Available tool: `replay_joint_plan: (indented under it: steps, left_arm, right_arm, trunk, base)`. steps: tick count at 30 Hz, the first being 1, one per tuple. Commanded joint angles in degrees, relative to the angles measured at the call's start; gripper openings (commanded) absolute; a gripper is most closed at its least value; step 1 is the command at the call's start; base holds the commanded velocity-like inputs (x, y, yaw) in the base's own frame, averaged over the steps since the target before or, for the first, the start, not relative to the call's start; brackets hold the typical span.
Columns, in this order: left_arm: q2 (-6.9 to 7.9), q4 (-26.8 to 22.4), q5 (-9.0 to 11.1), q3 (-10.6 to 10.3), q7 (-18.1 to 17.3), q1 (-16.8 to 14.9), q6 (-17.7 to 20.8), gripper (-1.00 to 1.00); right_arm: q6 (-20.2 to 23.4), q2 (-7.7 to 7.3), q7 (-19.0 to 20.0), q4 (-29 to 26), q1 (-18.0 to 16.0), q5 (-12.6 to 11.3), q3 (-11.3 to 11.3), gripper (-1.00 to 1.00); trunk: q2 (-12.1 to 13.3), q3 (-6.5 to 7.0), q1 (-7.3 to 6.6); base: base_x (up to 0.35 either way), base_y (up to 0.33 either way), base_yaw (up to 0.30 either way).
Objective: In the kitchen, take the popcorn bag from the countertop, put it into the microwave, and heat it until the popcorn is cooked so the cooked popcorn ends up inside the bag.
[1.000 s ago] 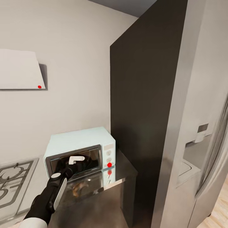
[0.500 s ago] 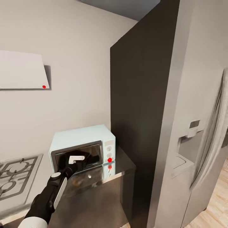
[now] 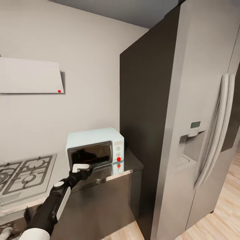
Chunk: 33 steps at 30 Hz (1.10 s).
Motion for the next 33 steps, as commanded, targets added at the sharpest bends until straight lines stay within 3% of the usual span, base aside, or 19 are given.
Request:
replay_joint_plan:
  steps: [1, 11, 18, 21, 23, 24, 26, 30, 33]
  left_arm:
    - [-0.03, 0.0, 0.0, 0.1, -0.3, 0.0, 0.3, 1.0]
    - [-0.02, 0.3, 0.0, 0.1, -0.3, 0.0, -0.2, 1.0]
    - [0.13, 0.6, 0.1, 0.7, -0.2, 0.0, -4.2, 1.0]
    - [0.44, 3.5, 0.2, 1.2, -0.1, 0.0, -4.8, 1.0]
    - [0.67, 9.1, 0.2, 1.3, -0.1, -0.1, -5.1, 1.0]
    - [0.76, 17.7, 0.2, 1.4, -0.2, -0.1, -7.0, 1.0]
    - [0.76, 29.2, 0.3, 1.5, -0.2, -0.1, -13.2, 1.0]
    - [0.86, 43.9, 0.4, 1.7, -0.2, -0.1, -21.3, 1.0]
    - [1.07, 53.0, 0.4, 1.7, -0.2, -0.1, -23.5, 1.0]
  right_arm:
    - [0.2, -0.04, 0.1, 0.1, 0.0, 0.5, -0.5, 1.0]
    - [0.0, 0.34, 0.1, 0.1, 0.0, 0.5, -0.6, 1.0]
    - [0.0, 0.44, 0.1, 0.1, 0.0, 0.5, -0.6, 1.0]
    - [-0.4, 0.87, 0.1, 0.1, 0.0, 0.5, -0.6, 1.0]
    - [-1.8, 1.13, 0.1, 0.1, 0.0, 0.5, -0.6, 1.0]
    - [-2.8, 1.22, 0.1, 0.1, 0.0, 0.5, -0.6, 1.0]
    - [-3.2, 1.31, 0.1, 0.1, 0.0, 0.5, -0.6, 1.0]
    - [-3.3, 1.43, 0.1, 0.1, 0.0, 0.5, -0.6, 1.0]
    - [-3.4, 1.44, 0.1, 0.1, 0.0, 0.5, -0.6, 1.0]
  trunk:
    - [-0.1, -0.03, -0.01]
    - [-0.1, -0.03, -0.01]
    - [-0.1, -0.03, -0.01]
    - [-0.1, -0.03, -0.01]
    - [-0.1, -0.03, -0.01]
    - [-0.1, -0.03, -0.01]
    - [-0.1, -0.03, -0.01]
    - [-0.1, -0.03, -0.01]
    - [-0.1, -0.03, -0.01]
  base:
    - [-0.34, 0.0, 0.249]
    - [-0.34, 0.0, 0.277]
    - [-0.28, 0.0, 0.28]
    - [-0.104, 0.0, 0.28]
    - [-0.03, 0.0, 0.28]
    - [-0.007, 0.0, 0.28]
    - [-0.003, 0.0, 0.28]
    - [-0.001, 0.0, 0.28]
    - [0.0, 0.0, 0.28]
